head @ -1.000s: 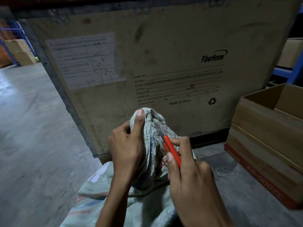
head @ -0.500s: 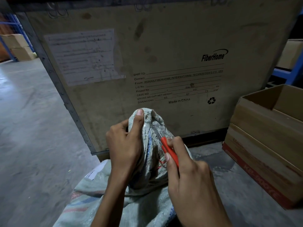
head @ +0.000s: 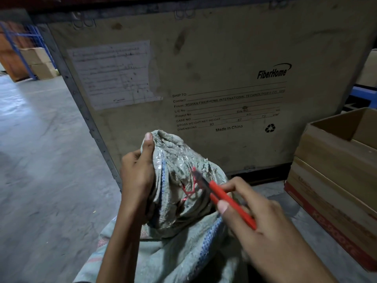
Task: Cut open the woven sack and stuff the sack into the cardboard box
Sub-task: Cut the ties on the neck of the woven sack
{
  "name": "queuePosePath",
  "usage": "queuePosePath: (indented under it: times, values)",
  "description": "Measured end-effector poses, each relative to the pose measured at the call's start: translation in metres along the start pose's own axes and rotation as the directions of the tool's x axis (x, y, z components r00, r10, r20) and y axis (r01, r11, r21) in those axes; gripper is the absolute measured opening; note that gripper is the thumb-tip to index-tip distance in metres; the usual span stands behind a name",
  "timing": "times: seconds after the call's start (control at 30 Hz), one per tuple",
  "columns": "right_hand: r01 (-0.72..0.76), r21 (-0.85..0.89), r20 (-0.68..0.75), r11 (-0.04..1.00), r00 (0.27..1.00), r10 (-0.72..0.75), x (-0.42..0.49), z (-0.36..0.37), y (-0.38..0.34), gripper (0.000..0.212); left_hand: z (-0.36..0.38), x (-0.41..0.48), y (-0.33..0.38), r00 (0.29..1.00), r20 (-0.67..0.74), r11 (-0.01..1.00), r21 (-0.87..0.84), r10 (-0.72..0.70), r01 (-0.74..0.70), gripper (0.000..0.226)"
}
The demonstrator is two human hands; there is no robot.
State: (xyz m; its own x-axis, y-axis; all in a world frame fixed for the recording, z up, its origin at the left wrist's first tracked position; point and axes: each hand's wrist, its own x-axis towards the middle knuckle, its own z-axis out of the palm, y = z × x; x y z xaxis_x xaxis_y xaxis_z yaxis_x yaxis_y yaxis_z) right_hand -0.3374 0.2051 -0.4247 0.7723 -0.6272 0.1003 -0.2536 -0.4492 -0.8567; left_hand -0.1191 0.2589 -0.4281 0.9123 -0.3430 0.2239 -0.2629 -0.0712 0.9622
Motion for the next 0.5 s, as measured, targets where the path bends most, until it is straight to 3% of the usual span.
queuePosePath:
  times: [0.07, 0.1, 0.17, 0.27, 0.33, 0.4, 0.5]
  values:
    - [-0.013, 0.215, -0.123, 0.977, 0.992, 0.040, 0.002, -0.002, 0.005, 0.043, -0.002, -0.005, 0.006, 0.988, 0.142, 0.997, -0.025, -0.065, 0.069, 0.069]
    - [0.022, 0.243, -0.231, 0.970, 0.972, 0.036, 0.005, -0.001, 0.009, 0.049, 0.000, -0.012, 0.010, 0.964, 0.247, 0.991, -0.065, -0.097, 0.117, 0.074]
    - [0.057, 0.162, -0.387, 0.985, 0.922, 0.010, 0.013, 0.001, 0.018, 0.047, 0.009, -0.028, 0.021, 0.889, 0.445, 0.975, -0.123, -0.113, 0.186, 0.062]
    - [0.001, 0.243, -0.353, 0.970, 0.932, 0.088, 0.028, 0.010, 0.030, 0.054, 0.017, -0.047, 0.027, 0.813, 0.581, 0.972, -0.172, -0.033, 0.162, 0.055]
    - [0.029, 0.297, -0.326, 0.954, 0.943, 0.073, 0.034, 0.015, 0.033, 0.051, 0.013, -0.048, 0.025, 0.771, 0.636, 0.989, -0.123, 0.018, 0.078, 0.046]
    - [0.092, 0.243, -0.375, 0.966, 0.927, 0.006, 0.039, 0.017, 0.038, 0.049, 0.002, -0.043, 0.024, 0.686, 0.725, 0.997, -0.029, 0.067, -0.066, 0.022]
    - [0.120, 0.263, -0.313, 0.957, 0.949, -0.033, 0.043, 0.012, 0.041, 0.045, -0.018, -0.017, 0.014, 0.616, 0.784, 0.947, 0.131, 0.082, -0.293, 0.040]
